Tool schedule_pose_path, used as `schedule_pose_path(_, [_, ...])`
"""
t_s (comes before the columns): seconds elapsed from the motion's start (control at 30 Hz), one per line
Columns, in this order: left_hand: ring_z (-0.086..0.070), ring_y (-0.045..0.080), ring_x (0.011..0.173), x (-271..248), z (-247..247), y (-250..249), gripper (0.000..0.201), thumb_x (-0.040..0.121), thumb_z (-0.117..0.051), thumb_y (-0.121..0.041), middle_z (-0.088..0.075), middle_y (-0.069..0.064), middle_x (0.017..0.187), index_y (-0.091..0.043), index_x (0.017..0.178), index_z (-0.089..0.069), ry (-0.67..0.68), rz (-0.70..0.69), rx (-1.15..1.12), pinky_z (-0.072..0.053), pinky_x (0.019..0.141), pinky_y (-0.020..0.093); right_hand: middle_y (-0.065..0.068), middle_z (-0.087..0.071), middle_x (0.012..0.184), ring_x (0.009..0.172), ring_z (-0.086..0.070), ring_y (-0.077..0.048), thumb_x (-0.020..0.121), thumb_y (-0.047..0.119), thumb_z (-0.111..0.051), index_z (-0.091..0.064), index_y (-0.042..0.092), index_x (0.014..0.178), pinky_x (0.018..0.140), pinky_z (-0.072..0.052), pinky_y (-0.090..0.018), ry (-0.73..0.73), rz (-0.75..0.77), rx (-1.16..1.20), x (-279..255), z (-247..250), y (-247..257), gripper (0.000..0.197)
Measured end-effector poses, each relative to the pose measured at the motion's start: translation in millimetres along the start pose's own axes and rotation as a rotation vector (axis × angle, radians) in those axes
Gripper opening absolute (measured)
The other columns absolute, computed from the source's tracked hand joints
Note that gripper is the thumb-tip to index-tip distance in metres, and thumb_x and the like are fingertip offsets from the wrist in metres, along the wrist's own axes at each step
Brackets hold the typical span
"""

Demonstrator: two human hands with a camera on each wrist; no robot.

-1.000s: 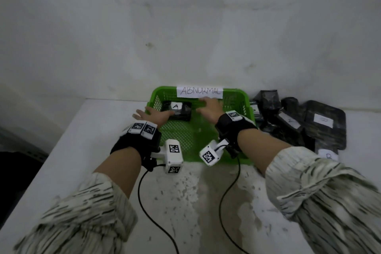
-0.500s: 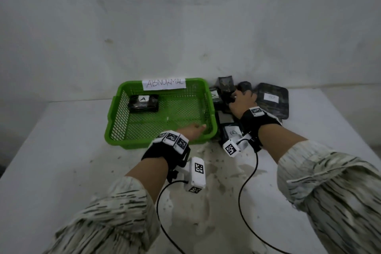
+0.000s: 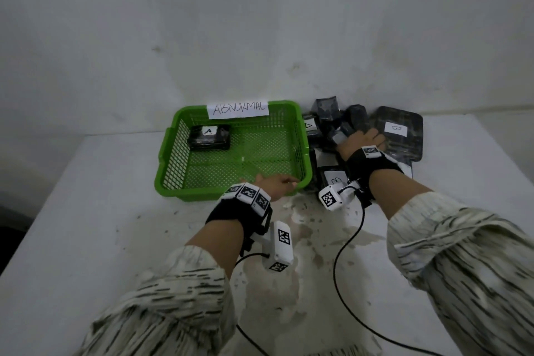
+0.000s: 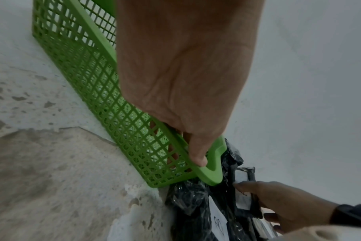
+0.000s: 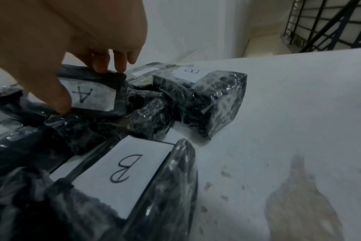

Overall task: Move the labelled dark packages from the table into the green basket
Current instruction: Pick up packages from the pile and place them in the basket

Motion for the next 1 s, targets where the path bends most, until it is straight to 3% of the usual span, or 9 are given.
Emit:
schedule_pose_path(0.1, [-0.003,0.037,0.145,1,-2,5,0.041,0.099,-0.030,-0.049,-0.027,-0.007,0.155,-0.043,0.138,-0.039,-0.036,0.006,-0.028,0.012,0.108,0.063,-0.024,-0.029,0.145,0.135,-0.028,-0.038,0.090,0.043,-0.059,-0.041,-0.003,0.132,0.110,-0.025,-0.045,0.097,-0.030,0.040,3,-5,-4,0.066])
schedule_pose_path(0.17, [-0.002,0.038,0.145,5,-4,9,0.041,0.097,-0.030,-0.053,-0.025,-0.008,0.156,-0.047,0.137,-0.039,-0.029,0.017,-0.044,0.012,0.109,0.065,-0.027,-0.042,0.136,0.126,-0.042,-0.040,0.088,0.036,-0.063,-0.037,-0.004,0.131,0.104,-0.037,-0.044,0.184,0.008,0.166,3,-11,-3,0.064])
schedule_pose_path(0.27, [-0.011,0.032,0.145,2,1,3,0.043,0.099,-0.029,-0.048,-0.028,-0.002,0.155,-0.039,0.140,-0.038,-0.015,-0.015,-0.103,0.008,0.115,0.053,-0.026,-0.056,0.124,0.111,-0.056,-0.039,0.090,0.017,-0.059,-0.037,-0.003,0.128,0.080,-0.038,-0.032,0.193,0.001,0.557,-3,-8,-3,0.047])
schedule_pose_path(0.4, [-0.028,0.028,0.141,5,3,5,0.047,0.099,-0.030,-0.047,-0.033,0.004,0.152,-0.029,0.142,-0.038,-0.021,-0.009,-0.201,-0.010,0.119,0.042,-0.019,-0.062,0.113,0.105,-0.056,-0.030,0.093,0.014,-0.058,-0.056,0.005,0.121,0.086,-0.041,-0.033,0.205,0.025,0.933,-19,3,5,0.029])
schedule_pose_path(0.5, [-0.037,0.028,0.135,4,7,5,0.052,0.099,-0.032,-0.047,-0.037,0.007,0.149,-0.020,0.143,-0.038,-0.046,-0.002,-0.320,-0.026,0.113,0.035,-0.010,-0.062,0.093,0.084,-0.057,-0.024,0.092,0.008,-0.058,-0.059,0.011,0.099,0.073,-0.045,-0.034,0.365,0.006,1.187,-39,11,14,0.007])
schedule_pose_path(0.6, [-0.042,0.028,0.132,-3,28,-3,0.053,0.102,-0.026,-0.041,-0.042,0.014,0.145,-0.008,0.142,-0.036,-0.197,-0.087,-0.482,-0.031,0.109,0.034,-0.006,-0.059,0.089,0.080,-0.056,-0.020,0.092,0.008,-0.056,-0.053,0.016,0.088,0.068,-0.046,-0.033,0.572,0.017,1.230,-68,12,25,0.010])
schedule_pose_path(0.8, [-0.052,0.025,0.119,-27,57,-9,0.040,0.098,-0.044,-0.027,-0.053,0.010,0.133,-0.014,0.136,-0.045,-0.415,-0.314,-0.842,-0.041,0.084,0.027,-0.010,-0.063,0.108,0.098,-0.061,-0.026,0.094,0.012,-0.054,-0.057,0.010,0.115,0.083,-0.051,-0.041,0.850,0.118,1.208,-121,12,46,0.021])
schedule_pose_path(0.9, [-0.056,0.019,0.104,-38,60,-3,0.031,0.096,-0.049,-0.013,-0.058,0.009,0.115,-0.013,0.127,-0.053,-0.460,-0.376,-0.904,-0.048,0.073,0.017,-0.007,-0.064,0.116,0.109,-0.061,-0.032,0.097,0.037,-0.052,-0.058,0.014,0.126,0.087,-0.052,-0.046,0.896,0.152,1.134,-139,13,54,0.038])
schedule_pose_path(1.0, [-0.058,0.019,0.099,-46,57,2,0.030,0.094,-0.053,-0.011,-0.060,0.002,0.100,-0.013,0.124,-0.056,-0.434,-0.398,-0.931,-0.050,0.077,0.020,-0.013,-0.063,0.122,0.105,-0.062,-0.034,0.097,0.040,-0.051,-0.056,0.015,0.128,0.082,-0.055,-0.048,0.822,0.143,1.087,-147,17,57,0.040])
Point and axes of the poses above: each hand's wrist, its own x-axis towards the middle knuckle, its own z-axis out of the back of the hand, y = z × x, the point moved 6 cm from there along x, towards the middle knuckle
